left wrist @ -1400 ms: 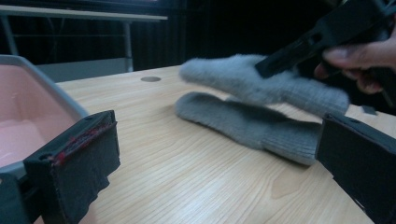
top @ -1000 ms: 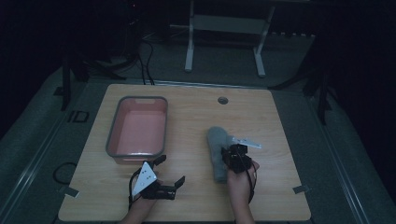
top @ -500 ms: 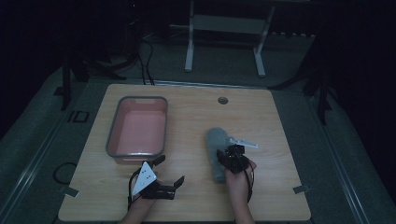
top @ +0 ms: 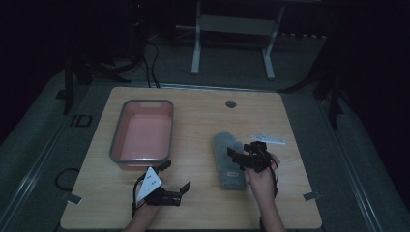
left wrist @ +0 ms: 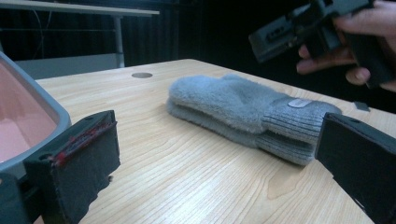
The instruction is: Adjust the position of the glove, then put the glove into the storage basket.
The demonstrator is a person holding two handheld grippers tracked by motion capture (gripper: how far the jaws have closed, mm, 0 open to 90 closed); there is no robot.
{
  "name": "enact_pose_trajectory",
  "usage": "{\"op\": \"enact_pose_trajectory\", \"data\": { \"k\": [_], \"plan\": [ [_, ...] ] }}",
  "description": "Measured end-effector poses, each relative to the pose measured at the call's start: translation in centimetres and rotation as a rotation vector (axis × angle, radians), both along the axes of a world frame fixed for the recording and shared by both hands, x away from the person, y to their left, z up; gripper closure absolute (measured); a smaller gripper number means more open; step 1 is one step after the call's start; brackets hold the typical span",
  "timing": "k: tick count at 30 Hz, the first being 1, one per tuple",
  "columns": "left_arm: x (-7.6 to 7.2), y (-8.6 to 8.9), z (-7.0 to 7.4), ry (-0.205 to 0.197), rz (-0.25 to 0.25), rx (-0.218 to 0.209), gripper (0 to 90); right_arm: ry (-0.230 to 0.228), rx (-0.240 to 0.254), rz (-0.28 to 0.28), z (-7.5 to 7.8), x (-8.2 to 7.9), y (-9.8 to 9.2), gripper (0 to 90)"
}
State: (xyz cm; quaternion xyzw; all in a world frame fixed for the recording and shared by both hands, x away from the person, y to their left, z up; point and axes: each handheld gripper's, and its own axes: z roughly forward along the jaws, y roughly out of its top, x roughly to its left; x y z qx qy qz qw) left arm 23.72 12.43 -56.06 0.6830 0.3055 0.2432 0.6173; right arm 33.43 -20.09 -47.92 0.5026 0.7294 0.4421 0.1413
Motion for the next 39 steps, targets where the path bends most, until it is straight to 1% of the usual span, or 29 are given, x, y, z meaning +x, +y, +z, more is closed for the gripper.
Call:
{"op": "enact_pose_trajectory", "data": {
  "k": [1,2,4,5,6,7,9,11,13,15,16,18,19,20,21,23,24,26,28,30,31,32,33,34,35,36,37,38,39],
  "plan": [
    [0.0,-0.1,0.0,0.005,0.004,0.004,0.2,-0.011,-0.035,0.016,0.1,0.3,-0.1,16.0],
    [0.0,-0.1,0.0,0.011,0.005,0.010,0.2,-0.019,-0.070,0.038,0.1,0.5,-0.2,16.0],
    [0.2,-0.2,0.1,0.024,0.020,0.025,0.2,-0.046,-0.086,0.083,0.1,0.8,-0.7,15.9],
    [0.2,-0.3,0.2,0.030,0.031,0.027,0.2,-0.064,-0.098,0.109,-0.1,0.9,-0.9,14.0],
    [0.2,-0.3,0.2,0.030,0.031,0.027,0.2,-0.070,-0.123,0.124,-0.2,0.9,-1.2,14.3],
    [0.3,-0.6,0.3,0.048,0.046,0.033,0.2,-0.083,-0.141,0.134,-0.3,0.9,-1.6,14.4],
    [0.4,-1.0,0.5,0.065,0.048,0.049,0.2,-0.097,-0.146,0.153,-0.6,0.9,-2.4,14.3],
    [0.6,-1.4,0.7,0.101,0.042,0.065,0.2,-0.119,-0.149,0.175,-0.7,0.9,-3.1,14.3],
    [0.7,-1.9,0.9,0.119,0.027,0.057,0.2,-0.119,-0.162,0.189,-0.8,0.8,-3.7,14.2],
    [1.0,-2.5,1.0,0.140,0.009,0.038,0.2,-0.105,-0.163,0.200,-1.0,0.6,-4.2,14.2],
    [1.2,-2.8,1.0,0.147,-0.002,0.025,0.2,-0.096,-0.168,0.204,-1.0,0.6,-4.4,14.0],
    [1.5,-3.4,1.1,0.150,-0.017,0.023,0.2,-0.088,-0.187,0.212,-1.1,0.4,-4.8,13.9],
    [1.8,-3.9,1.2,0.145,-0.029,0.021,0.2,-0.092,-0.184,0.212,-1.2,0.3,-5.0,13.9],
    [1.8,-3.9,1.2,0.145,-0.029,0.021,0.2,-0.092,-0.184,0.212,-1.2,0.3,-5.0,13.9],
    [2.0,-4.2,1.2,0.147,-0.031,0.024,0.2,-0.086,-0.158,0.216,-1.5,0.0,-5.3,13.9],
    [2.3,-4.6,1.2,0.162,-0.036,0.027,0.2,-0.086,-0.137,0.216,-1.7,-0.3,-5.5,13.9],
    [2.6,-5.0,1.3,0.182,-0.047,0.019,0.2,-0.087,-0.133,0.216,-1.9,-0.4,-5.6,13.9],
    [3.1,-5.5,1.3,0.208,-0.052,0.020,0.2,-0.075,-0.126,0.224,-2.2,-0.6,-5.6,13.8],
    [3.8,-6.2,1.3,0.242,-0.061,0.037,0.2,-0.070,-0.131,0.227,-2.6,-0.6,-5.6,13.8],
    [4.4,-6.7,1.3,0.267,-0.069,0.044,0.2,-0.072,-0.118,0.231,-2.7,-0.6,-5.6,13.9],
    [4.7,-7.0,1.4,0.287,-0.078,0.044,0.2,-0.070,-0.108,0.237,-2.6,-0.5,-5.6,13.9],
    [5.1,-7.3,1.6,0.309,-0.076,0.055,0.2,-0.076,-0.091,0.245,-2.5,-0.5,-5.6,14.0],
    [5.4,-7.8,1.7,0.322,-0.063,0.086,0.2,-0.089,-0.078,0.254,-2.4,-0.4,-5.6,14.2],
    [5.7,-8.1,1.8,0.334,-0.065,0.111,0.2,-0.100,-0.074,0.259,-2.2,-0.3,-5.5,14.3],
    [6.1,-8.4,1.9,0.343,-0.084,0.112,0.2,-0.102,-0.073,0.259,-2.1,-0.2,-5.5,14.5],
    [6.4,-8.7,2.1,0.350,-0.078,0.108,0.2,-0.102,-0.065,0.256,-2.1,0.1,-5.5,14.5],
    [6.7,-9.0,2.2,0.362,-0.083,0.104,0.2,-0.099,-0.056,0.257,-2.1,0.2,-5.5,14.5],
    [7.0,-9.3,2.2,0.366,-0.092,0.099,0.2,-0.085,-0.054,0.254,-2.2,0.4,-5.5,14.5],
    [7.2,-9.5,2.3,0.366,-0.090,0.102,0.2,-0.058,-0.048,0.265,-2.2,0.5,-5.5,14.2]
  ]
}}
